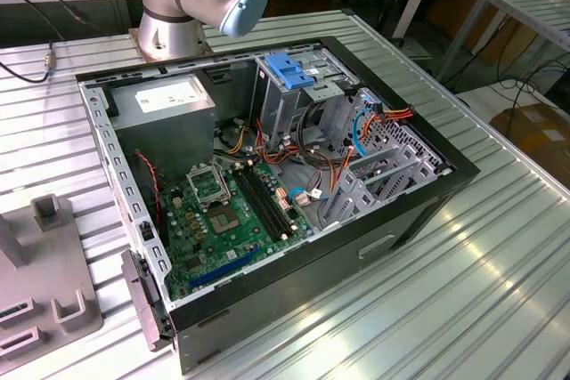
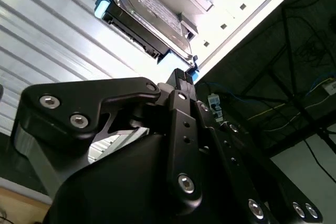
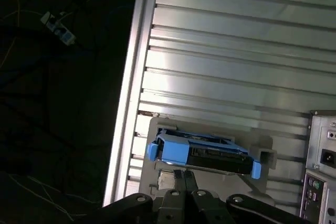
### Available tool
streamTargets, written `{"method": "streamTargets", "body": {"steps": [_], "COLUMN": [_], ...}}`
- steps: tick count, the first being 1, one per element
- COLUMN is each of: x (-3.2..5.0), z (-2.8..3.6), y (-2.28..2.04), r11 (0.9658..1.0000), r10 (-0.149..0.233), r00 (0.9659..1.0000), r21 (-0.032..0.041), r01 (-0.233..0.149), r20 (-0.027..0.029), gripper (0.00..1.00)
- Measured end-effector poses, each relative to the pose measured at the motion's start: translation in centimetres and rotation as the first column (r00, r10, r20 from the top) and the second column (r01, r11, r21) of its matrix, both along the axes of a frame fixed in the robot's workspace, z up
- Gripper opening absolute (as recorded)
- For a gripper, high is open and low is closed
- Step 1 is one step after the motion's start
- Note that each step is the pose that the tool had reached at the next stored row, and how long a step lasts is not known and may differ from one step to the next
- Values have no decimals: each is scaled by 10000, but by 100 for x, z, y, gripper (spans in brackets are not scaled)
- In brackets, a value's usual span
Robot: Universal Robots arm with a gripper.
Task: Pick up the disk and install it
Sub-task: 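Pick up the disk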
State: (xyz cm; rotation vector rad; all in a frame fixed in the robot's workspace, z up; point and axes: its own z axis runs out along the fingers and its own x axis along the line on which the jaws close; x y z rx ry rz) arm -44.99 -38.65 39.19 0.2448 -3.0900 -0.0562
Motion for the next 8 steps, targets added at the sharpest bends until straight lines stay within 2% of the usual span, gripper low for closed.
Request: {"method": "streamTargets", "body": {"steps": [2,8], "x": [0,0], "z": [0,0], "y": [0,0], "r11": [9983,9953], "r10": [581,971], "r00": [9983,9953], "r21": [0,0], "r01": [-581,-971], "r20": [-1,0], "gripper": [10,10]}}
